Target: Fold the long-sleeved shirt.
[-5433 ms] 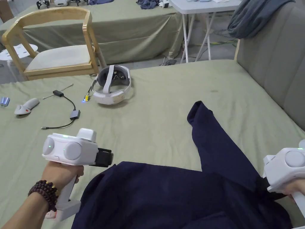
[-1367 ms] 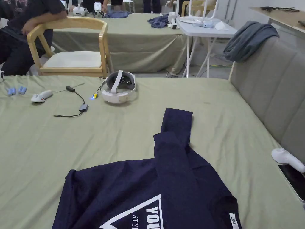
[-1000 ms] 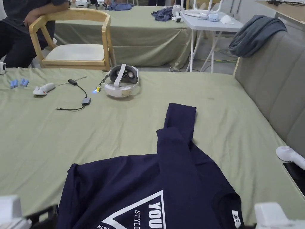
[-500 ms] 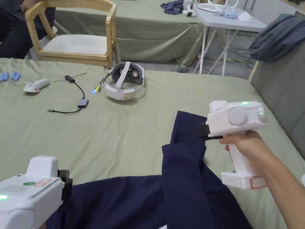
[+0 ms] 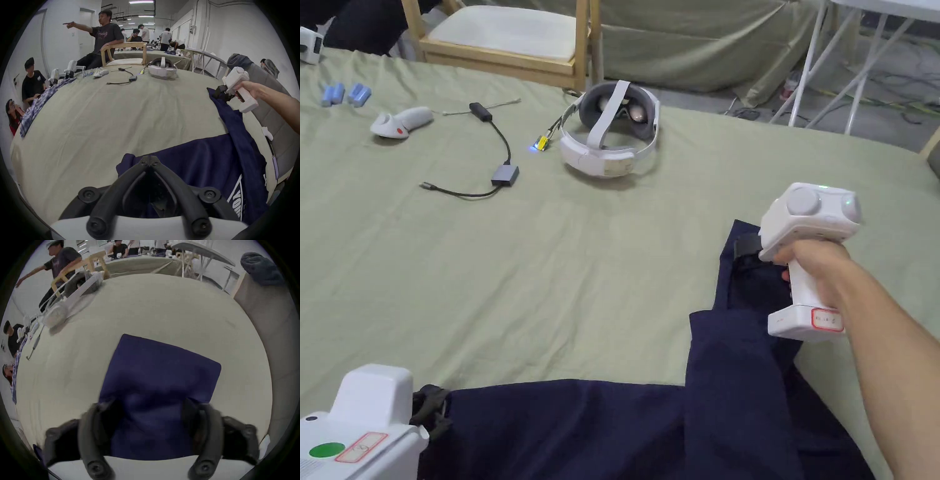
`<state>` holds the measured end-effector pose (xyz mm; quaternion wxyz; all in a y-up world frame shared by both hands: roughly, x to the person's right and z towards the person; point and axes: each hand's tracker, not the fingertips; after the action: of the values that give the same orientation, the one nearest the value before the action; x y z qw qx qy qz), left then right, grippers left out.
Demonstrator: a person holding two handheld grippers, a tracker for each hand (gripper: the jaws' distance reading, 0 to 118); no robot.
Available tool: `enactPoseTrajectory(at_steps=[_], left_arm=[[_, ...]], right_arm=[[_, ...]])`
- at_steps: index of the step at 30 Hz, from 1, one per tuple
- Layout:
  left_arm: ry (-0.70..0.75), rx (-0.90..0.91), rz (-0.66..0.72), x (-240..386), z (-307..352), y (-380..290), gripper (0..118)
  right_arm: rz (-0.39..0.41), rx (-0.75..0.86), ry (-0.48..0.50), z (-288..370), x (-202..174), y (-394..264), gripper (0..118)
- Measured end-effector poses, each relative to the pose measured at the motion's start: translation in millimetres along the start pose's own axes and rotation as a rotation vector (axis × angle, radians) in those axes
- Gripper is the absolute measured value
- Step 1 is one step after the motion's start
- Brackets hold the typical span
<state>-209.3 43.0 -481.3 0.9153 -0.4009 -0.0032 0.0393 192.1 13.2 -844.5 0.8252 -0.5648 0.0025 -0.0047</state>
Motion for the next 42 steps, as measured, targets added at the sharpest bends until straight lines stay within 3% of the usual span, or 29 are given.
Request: enactPoseTrajectory(at_steps=[1,2,3,5,6,7,9,11,14,16,18,21,25,27,30,31,32,33,34,35,36,37,38,40,41,42], left_arm=[[0.000,0.003,0.003,1.4,2.7,-0.3,4],[-0.007,0.010,0.012,2.8,7.1,-0.5,4],[-0.020,0.021,0.021,4.2,11.7,-0.7,4],[-0.046,0.027,0.045,4.2,22.1,0.2,4],[-0.056,0.034,0.049,4.2,30.0,-0.6,4],[-0.058,0.041,0.048,4.6,36.8,-1.7,4],[-0.050,0.064,0.026,4.6,57.5,-3.9,4],[-0.051,0.094,0.019,3.6,77.0,-7.8,4],[-0.069,0.123,0.006,1.1,105.3,-15.0,4],[-0.071,0.141,-0.001,-0.6,120.7,-21.1,4],[-0.081,0.149,-0.002,-3.5,134.3,-27.9,4],[-0.087,0.147,0.003,-5.9,145.6,-36.5,4],[-0.089,0.141,-0.005,-5.9,157.2,-47.0,4],[-0.094,0.143,0.005,-6.6,163.2,-50.4,4],[-0.089,0.141,0.005,-5.8,168.9,-53.1,4],[-0.088,0.144,0.002,-6.0,170.2,-54.1,4],[-0.092,0.144,0.000,-5.6,169.0,-53.9,4],[-0.095,0.143,0.002,-5.9,167.9,-53.9,4],[-0.099,0.138,0.005,-7.2,166.0,-54.2,4],[-0.099,0.136,0.011,-8.9,163.5,-54.6,4],[-0.101,0.133,0.013,-10.5,158.0,-53.9,4],[-0.103,0.124,0.014,-14.4,148.2,-51.4,4],[-0.097,0.102,0.026,-18.9,135.3,-47.6,4],[-0.068,0.047,0.063,-29.2,98.3,-36.7,4],[-0.054,0.016,0.054,-33.0,82.3,-31.6,8],[-0.039,-0.002,0.046,-36.3,64.1,-26.1,22]], right_arm=[[0.010,0.004,0.014,7.1,-2.2,-3.8,49],[0.036,0.011,0.017,22.3,-8.0,-15.8,11],[0.067,0.005,-0.022,30.9,-13.8,-25.4,7],[0.160,-0.017,-0.016,49.5,-19.6,-42.8,7],[0.145,-0.012,-0.019,30.2,-3.2,-18.9,7],[0.131,0.033,-0.036,43.9,0.0,-22.1,7],[0.080,0.199,0.032,96.8,8.4,-41.7,7],[0.054,0.346,0.096,172.5,9.8,-93.1,7],[0.113,0.506,0.110,253.4,7.8,-159.6,7],[0.171,0.531,0.113,289.3,3.1,-207.5,7],[0.176,0.519,0.096,305.6,-6.2,-259.7,7],[0.258,0.385,0.061,280.2,-18.0,-310.1,7],[0.288,0.071,0.075,176.5,-30.5,-342.6,7],[0.274,-0.034,0.033,132.7,-37.5,-352.6,7],[0.261,0.024,0.032,126.0,-40.5,-351.3,8],[0.265,0.027,0.046,137.7,-41.1,-347.0,16],[0.295,0.053,0.068,150.1,-40.7,-347.2,34],[0.305,0.124,0.083,169.3,-39.0,-353.1,66],[0.282,0.207,0.057,207.2,-35.7,-362.6,107],[0.257,0.260,0.051,225.1,-32.2,-369.8,118],[0.228,0.326,0.090,246.2,-23.7,-376.3,116],[0.198,0.319,0.104,260.0,-15.7,-381.7,106],[0.158,0.309,0.123,253.0,-4.7,-376.4,85],[0.101,0.264,0.159,258.6,10.5,-377.8,0],[0.092,0.260,0.178,258.0,14.9,-379.2,1],[0.113,0.274,0.139,262.1,14.4,-383.2,1]])
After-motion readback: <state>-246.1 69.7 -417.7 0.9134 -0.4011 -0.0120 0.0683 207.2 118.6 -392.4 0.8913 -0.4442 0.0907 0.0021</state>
